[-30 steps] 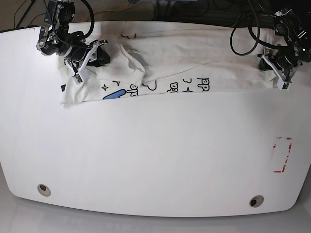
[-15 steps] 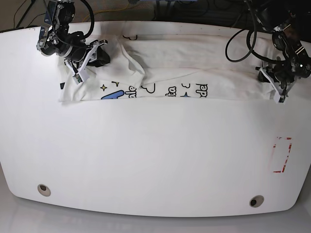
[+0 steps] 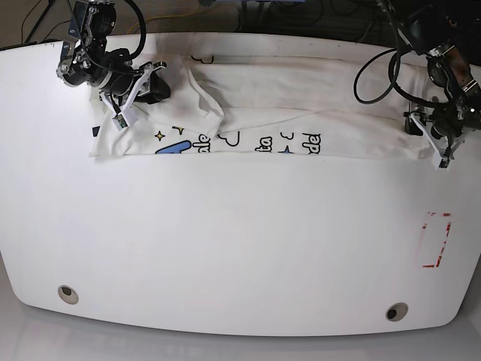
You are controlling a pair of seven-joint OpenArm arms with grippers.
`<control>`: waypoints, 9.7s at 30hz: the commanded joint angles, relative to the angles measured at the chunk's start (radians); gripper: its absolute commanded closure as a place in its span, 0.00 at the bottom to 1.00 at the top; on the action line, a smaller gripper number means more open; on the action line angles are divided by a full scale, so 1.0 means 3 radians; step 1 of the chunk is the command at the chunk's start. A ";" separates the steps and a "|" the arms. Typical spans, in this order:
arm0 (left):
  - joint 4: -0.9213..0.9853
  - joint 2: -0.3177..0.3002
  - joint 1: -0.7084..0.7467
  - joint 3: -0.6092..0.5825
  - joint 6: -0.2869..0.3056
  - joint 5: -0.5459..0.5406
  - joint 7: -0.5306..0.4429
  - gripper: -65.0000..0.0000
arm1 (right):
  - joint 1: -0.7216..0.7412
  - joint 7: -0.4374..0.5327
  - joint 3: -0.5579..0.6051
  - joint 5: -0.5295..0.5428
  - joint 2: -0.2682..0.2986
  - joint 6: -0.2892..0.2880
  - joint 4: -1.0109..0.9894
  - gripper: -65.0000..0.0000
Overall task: Layout the t-shirt on the table in an organized manner, then fold the t-shirt properly
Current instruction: 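Regrasp the shirt's folded end with the left gripper, then lift the gripped shirt end with the left gripper, then carry the shirt end with the left gripper toward the right gripper, then lower the folded end onto the shirt and open the left gripper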
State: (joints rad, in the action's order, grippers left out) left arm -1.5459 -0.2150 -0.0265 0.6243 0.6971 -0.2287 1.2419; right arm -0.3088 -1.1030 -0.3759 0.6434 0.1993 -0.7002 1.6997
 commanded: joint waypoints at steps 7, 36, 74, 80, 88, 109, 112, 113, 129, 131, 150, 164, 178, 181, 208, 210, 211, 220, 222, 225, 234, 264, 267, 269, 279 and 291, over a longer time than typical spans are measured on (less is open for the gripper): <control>-0.0332 -0.0069 -0.0047 0.0111 0.0003 -0.0529 0.0318 0.35 | 0.0009 -0.0085 -0.0008 -0.0071 0.0029 0.0007 0.0014 0.78; 0.0716 -0.0457 0.0454 0.0760 0.0003 -0.1782 0.0149 0.35 | 0.0014 -0.0085 -0.0002 -0.0076 0.0029 0.0007 0.0014 0.78; 0.0829 -0.0191 0.0275 -0.0053 0.0003 -0.1828 0.0139 0.56 | 0.0060 -0.0085 -0.0008 -0.0076 0.0023 0.0007 0.0009 0.78; 0.0829 -0.0191 0.0275 -0.0053 0.0003 -0.1828 0.0139 0.78 | 0.0060 -0.0085 -0.0008 -0.0076 0.0023 0.0007 0.0009 0.78; 0.0634 -0.0207 0.0306 -0.0043 0.0003 -0.1828 0.0031 0.87 | 0.0060 -0.0085 -0.0008 -0.0076 0.0023 0.0007 -0.0001 0.78; -0.0926 -0.0161 0.0434 -0.0697 -0.0695 -0.1828 0.0297 0.91 | 0.0111 -0.0085 -0.0013 -0.0050 0.0039 0.0007 -0.0252 0.78; -0.0946 -0.0115 0.0434 -0.0836 -0.0792 -0.1828 0.0302 0.91 | 0.0111 -0.0085 -0.0013 -0.0050 0.0034 0.0007 -0.0252 0.78; -0.0946 -0.0115 0.0434 -0.0871 -0.0802 -0.1828 0.0302 0.91 | 0.0111 -0.0085 -0.0013 -0.0050 0.0034 0.0007 -0.0252 0.78; -0.0946 0.0428 0.0434 -0.1521 -0.1145 -0.1828 0.0374 0.91 | 0.0111 -0.0085 -0.0013 -0.0071 0.0049 0.0007 -0.0252 0.78; -0.0946 0.0494 0.0434 -0.1526 -0.1217 -0.1828 0.0374 0.91 | 0.0111 -0.0085 -0.0013 -0.0071 0.0049 0.0007 -0.0252 0.78; -0.0956 0.0867 0.0418 -0.1536 -0.1293 -0.1388 0.0374 0.90 | 0.0111 -0.0085 -0.0013 -0.0065 0.0049 0.0007 -0.0252 0.78; -0.0956 0.0873 0.0316 -0.1536 -0.1293 -0.1383 0.0374 0.81 | 0.0111 -0.0085 -0.0008 -0.0071 0.0049 0.0007 -0.0252 0.78; -0.0956 0.1240 0.0101 -0.1603 -0.1293 -0.1383 0.0515 0.63 | 0.0111 -0.0085 0.0003 -0.0071 0.0049 0.0007 -0.0257 0.78; -0.0961 0.1240 0.0091 -0.1725 -0.1288 -0.1399 0.0515 0.63 | 0.0111 -0.0085 0.0003 -0.0071 0.0044 0.0007 -0.0252 0.78; -0.1386 0.1062 0.0173 -0.2130 -0.1278 -0.1383 0.0515 0.63 | 0.0091 -0.0085 -0.0013 -0.0050 0.0034 0.0007 -0.0252 0.78; -0.1386 0.1062 0.0173 -0.2130 -0.1278 -0.1383 0.0515 0.63 | 0.0096 -0.0085 -0.0013 -0.0060 0.0029 0.0007 -0.0252 0.78; -0.1391 0.1062 0.0173 -0.2130 -0.1278 -0.1383 0.0515 0.63 | 0.0101 -0.0085 -0.0013 -0.0060 0.0029 0.0007 -0.0252 0.78; -0.1396 0.1031 0.0183 -0.2002 -0.1278 -0.1373 0.0515 0.63 | 0.0106 -0.0085 -0.0008 -0.0045 0.0029 0.0007 -0.0252 0.78; -0.1396 0.0975 0.0183 -0.1940 -0.1278 -0.1358 0.0515 0.63 | 0.0106 -0.0085 -0.0013 -0.0045 0.0029 0.0007 -0.0252 0.78; -0.1396 0.0873 0.0183 -0.1858 -0.1278 -0.1332 0.0515 0.63 | 0.0106 -0.0085 -0.0013 -0.0045 0.0034 0.0007 -0.0252 0.78; -0.1396 0.0581 0.0183 -0.1720 -0.1278 -0.1363 0.0515 0.63 | 0.0101 -0.0085 -0.0013 -0.0050 0.0029 0.0007 -0.0252 0.78; -0.1539 0.0801 -0.0006 -0.2395 -0.1293 -0.0759 0.0515 0.44 | 0.0101 -0.0085 -0.0013 -0.0045 0.0018 0.0007 -0.0247 0.78; -0.1560 0.0786 -0.0057 -0.2528 -0.1293 -0.0580 0.0515 0.40 | 0.0091 -0.0085 -0.0013 -0.0045 0.0018 0.0007 -0.0247 0.78; -0.1560 0.0780 -0.0088 -0.2610 -0.1293 -0.0534 0.0515 0.40 | 0.0086 -0.0085 -0.0013 -0.0045 0.0018 0.0007 -0.0247 0.78; -0.1534 0.0699 -0.0272 -0.2661 -0.1293 -0.0253 0.0515 0.40 | 0.0096 -0.0085 -0.0013 -0.0045 0.0018 0.0007 -0.0247 0.78; -0.1432 0.0305 -0.0374 -0.2600 -0.1288 -0.0074 0.0515 0.39 | 0.0111 -0.0085 -0.0013 -0.0045 0.0018 0.0007 -0.0247 0.78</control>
State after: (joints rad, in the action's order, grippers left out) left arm -1.9648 -0.1104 -0.1226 -0.1593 0.3107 -0.2466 1.4139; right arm -0.2718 -1.0775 -0.3786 0.6819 0.1970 -0.7078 1.6238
